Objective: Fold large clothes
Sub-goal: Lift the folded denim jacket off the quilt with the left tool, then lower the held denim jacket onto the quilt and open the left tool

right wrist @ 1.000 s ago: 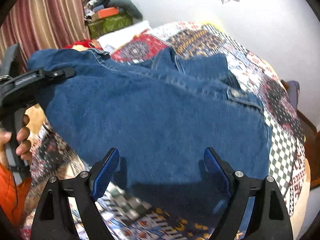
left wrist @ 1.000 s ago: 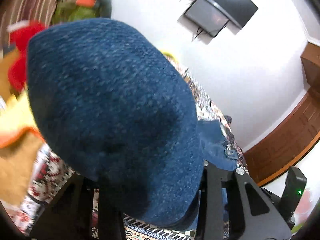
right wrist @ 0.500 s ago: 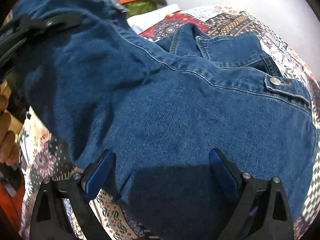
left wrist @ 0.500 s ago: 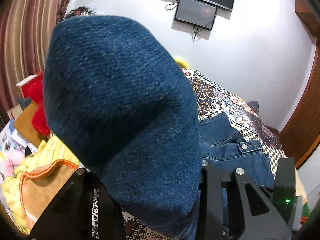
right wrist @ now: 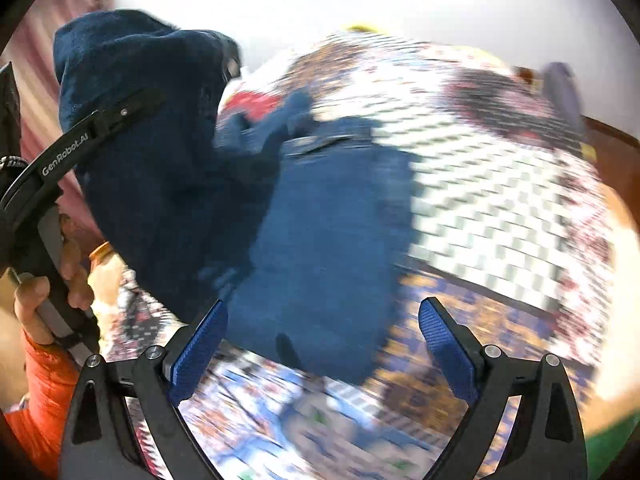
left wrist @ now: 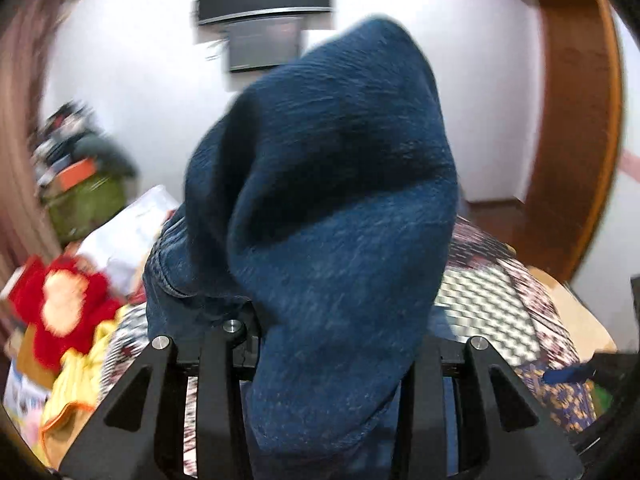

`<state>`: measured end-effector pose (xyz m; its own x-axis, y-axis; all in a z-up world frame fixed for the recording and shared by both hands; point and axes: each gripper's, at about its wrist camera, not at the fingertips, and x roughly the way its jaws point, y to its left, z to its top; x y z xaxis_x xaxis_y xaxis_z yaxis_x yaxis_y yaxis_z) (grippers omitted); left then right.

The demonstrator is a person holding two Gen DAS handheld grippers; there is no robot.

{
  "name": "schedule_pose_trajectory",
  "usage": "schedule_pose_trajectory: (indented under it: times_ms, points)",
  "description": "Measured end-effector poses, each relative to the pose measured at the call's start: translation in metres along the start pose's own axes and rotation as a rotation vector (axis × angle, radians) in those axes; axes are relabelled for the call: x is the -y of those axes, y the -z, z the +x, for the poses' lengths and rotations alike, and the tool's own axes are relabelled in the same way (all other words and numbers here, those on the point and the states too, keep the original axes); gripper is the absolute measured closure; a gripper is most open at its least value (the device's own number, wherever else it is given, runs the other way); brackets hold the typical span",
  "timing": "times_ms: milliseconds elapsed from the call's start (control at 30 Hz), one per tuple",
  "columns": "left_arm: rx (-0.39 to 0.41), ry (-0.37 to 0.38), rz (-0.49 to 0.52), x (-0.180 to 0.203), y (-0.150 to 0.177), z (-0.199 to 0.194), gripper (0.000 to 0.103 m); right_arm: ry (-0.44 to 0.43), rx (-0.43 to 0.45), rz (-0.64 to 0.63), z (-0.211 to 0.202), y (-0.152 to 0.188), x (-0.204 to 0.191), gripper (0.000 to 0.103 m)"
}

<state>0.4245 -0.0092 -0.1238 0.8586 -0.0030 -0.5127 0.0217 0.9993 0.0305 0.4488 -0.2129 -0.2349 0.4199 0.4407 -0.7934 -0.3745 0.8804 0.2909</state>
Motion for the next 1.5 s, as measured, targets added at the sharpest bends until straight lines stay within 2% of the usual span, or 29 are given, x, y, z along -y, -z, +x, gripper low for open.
schedule_pose_trajectory:
  times_ms: [67,167,267,367,500,633,667,700,733,800,867,967,1067,1233,1300,1400,1467,1500]
  points:
    - [-0.054,0.089,0.041,0.028,0.004,0.011,0.067,0.04,0.024,0.039,-0.02,0.01,0.021,0.007]
    - [-0.156,0.157,0.136,0.067,0.02,0.028,0.067,0.07,0.044,0.088,-0.041,0.025,0.044,0.007]
    - [-0.228,0.129,0.289,0.103,0.049,0.035,0.067,0.087,0.057,0.12,-0.06,0.04,0.052,0.007]
    - [-0.278,0.095,0.413,0.114,0.076,0.033,0.067,0.1,0.072,0.119,-0.078,0.051,0.058,0.007]
    - [-0.313,0.081,0.515,0.123,0.105,0.024,0.064,0.105,0.084,0.117,-0.086,0.057,0.056,0.007]
    - [-0.319,0.06,0.549,0.122,0.119,0.007,0.061,0.103,0.102,0.094,-0.097,0.057,0.049,0.007]
    - [-0.324,0.064,0.534,0.12,0.119,0.003,0.06,0.102,0.106,0.088,-0.098,0.056,0.048,0.007]
    - [-0.331,0.074,0.519,0.116,0.119,0.001,0.052,0.1,0.11,0.081,-0.1,0.054,0.045,0.007]
    - [-0.345,0.097,0.492,0.109,0.117,0.001,0.03,0.097,0.112,0.076,-0.101,0.052,0.044,0.007]
    - [-0.383,0.179,0.406,0.095,0.11,-0.002,0.006,0.088,0.12,0.068,-0.102,0.048,0.039,0.007]
    - [-0.374,0.223,0.356,0.083,0.106,-0.011,0.006,0.083,0.124,0.06,-0.103,0.045,0.034,0.007]
    - [-0.37,0.218,0.315,0.068,0.1,-0.028,0.005,0.055,0.122,0.049,-0.101,0.039,0.026,0.007]
    - [-0.354,0.228,0.227,0.039,0.089,-0.047,0.005,0.026,0.112,0.026,-0.093,0.03,0.012,0.007]
    - [-0.321,0.157,0.069,-0.025,0.072,-0.052,0.002,-0.023,0.076,-0.031,-0.061,0.013,-0.015,0.007]
    - [-0.341,0.107,0.017,-0.048,0.073,-0.043,0.002,-0.052,0.05,-0.045,-0.044,0.008,-0.024,0.007]
    - [-0.411,0.075,-0.042,-0.073,0.086,-0.023,0.002,-0.063,-0.013,-0.042,-0.011,0.003,-0.027,0.007]
    - [-0.439,0.075,-0.072,-0.082,0.099,-0.013,0.002,-0.03,-0.061,-0.027,0.01,0.003,-0.021,0.007]
    - [-0.436,0.1,-0.102,-0.086,0.103,-0.013,0.002,-0.017,-0.088,-0.019,0.019,0.005,-0.015,0.007]
